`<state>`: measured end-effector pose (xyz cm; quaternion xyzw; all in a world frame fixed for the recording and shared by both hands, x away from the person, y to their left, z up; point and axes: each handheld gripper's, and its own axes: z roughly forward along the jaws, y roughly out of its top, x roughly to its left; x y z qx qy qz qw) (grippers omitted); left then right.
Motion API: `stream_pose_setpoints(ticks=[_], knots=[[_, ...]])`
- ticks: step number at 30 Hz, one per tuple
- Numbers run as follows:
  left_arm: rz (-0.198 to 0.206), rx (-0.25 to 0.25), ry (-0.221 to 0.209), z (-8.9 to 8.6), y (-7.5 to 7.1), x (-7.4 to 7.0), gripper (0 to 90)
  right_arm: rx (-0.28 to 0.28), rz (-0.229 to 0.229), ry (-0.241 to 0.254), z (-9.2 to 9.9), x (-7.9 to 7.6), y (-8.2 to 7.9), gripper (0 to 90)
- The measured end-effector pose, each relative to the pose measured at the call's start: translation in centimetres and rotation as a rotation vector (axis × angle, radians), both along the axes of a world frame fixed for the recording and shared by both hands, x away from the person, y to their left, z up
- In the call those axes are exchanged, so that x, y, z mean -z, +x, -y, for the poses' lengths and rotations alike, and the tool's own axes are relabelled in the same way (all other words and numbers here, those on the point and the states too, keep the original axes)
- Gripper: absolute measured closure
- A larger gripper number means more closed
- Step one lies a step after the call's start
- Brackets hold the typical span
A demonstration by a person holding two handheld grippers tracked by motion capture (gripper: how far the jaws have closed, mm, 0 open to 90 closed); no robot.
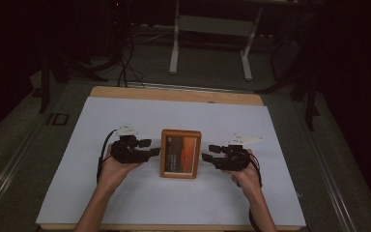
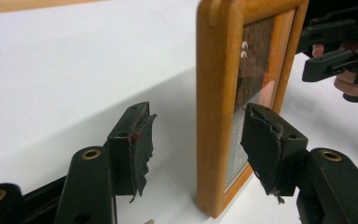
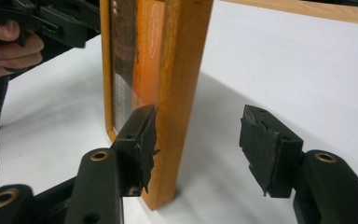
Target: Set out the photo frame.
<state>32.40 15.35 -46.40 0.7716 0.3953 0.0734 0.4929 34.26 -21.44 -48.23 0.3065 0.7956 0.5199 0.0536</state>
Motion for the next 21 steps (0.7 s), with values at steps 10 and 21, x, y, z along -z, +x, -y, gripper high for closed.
stream_pose_setpoints(ticks=[10, 21], knots=[[0.001, -0.053, -0.008, -1.6, -0.2, 0.0, 42.5, 0.033, -0.015, -0.010, 1.5, 0.1, 0.1, 43.9], [-0.032, -0.112, 0.052, -3.3, 0.0, 1.4, 42.7, 0.074, -0.058, -0.041, 3.1, 1.2, 0.3, 41.6]])
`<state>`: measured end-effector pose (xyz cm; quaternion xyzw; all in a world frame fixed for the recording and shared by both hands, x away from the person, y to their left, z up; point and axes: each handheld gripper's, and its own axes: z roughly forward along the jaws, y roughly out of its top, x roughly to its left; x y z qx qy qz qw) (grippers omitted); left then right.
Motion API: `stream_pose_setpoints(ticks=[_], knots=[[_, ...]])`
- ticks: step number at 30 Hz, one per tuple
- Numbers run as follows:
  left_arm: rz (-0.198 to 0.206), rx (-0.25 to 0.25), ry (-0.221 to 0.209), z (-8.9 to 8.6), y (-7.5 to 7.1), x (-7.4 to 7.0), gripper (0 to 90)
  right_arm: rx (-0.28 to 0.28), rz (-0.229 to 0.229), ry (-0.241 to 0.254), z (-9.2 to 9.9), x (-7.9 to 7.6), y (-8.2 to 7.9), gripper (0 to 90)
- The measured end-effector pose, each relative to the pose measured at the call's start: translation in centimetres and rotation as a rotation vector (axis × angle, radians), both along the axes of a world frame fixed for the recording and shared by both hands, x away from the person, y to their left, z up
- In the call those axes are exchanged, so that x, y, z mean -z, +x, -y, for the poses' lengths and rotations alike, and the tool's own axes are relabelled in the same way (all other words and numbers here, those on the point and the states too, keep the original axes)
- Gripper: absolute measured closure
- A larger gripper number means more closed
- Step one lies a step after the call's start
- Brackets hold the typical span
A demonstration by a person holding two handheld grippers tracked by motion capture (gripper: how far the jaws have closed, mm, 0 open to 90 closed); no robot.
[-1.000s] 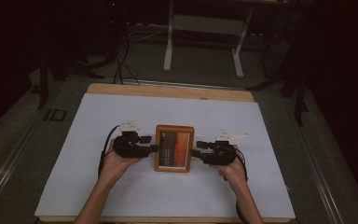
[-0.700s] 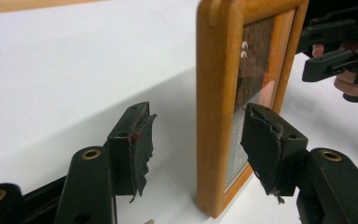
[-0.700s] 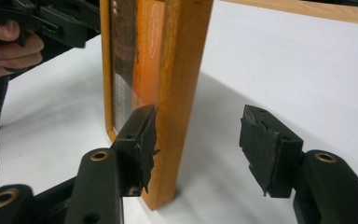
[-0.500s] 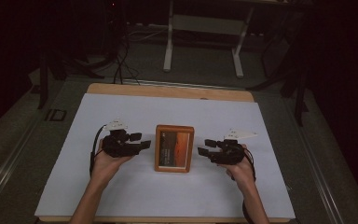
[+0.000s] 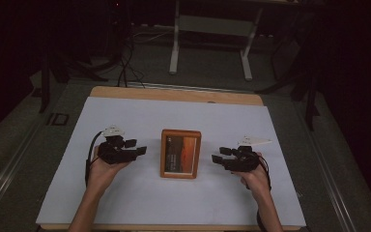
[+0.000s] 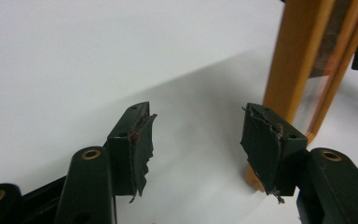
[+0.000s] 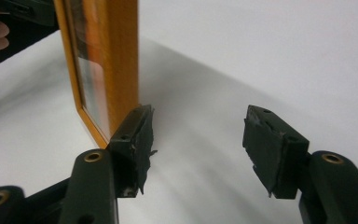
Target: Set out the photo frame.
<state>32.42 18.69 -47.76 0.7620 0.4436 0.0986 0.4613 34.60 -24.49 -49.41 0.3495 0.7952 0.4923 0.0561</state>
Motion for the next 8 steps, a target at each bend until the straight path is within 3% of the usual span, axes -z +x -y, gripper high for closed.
stream_pose_setpoints(ticks=[5, 8], knots=[[-0.005, -0.011, 0.001, -0.26, 0.00, 0.34, 42.8, 0.014, -0.019, -0.018, 0.28, 0.36, 0.13, 40.4], [-0.010, -0.023, 0.038, -0.33, -0.03, 0.73, 42.8, 0.025, -0.017, -0.043, 0.50, 0.53, 0.22, 39.0]])
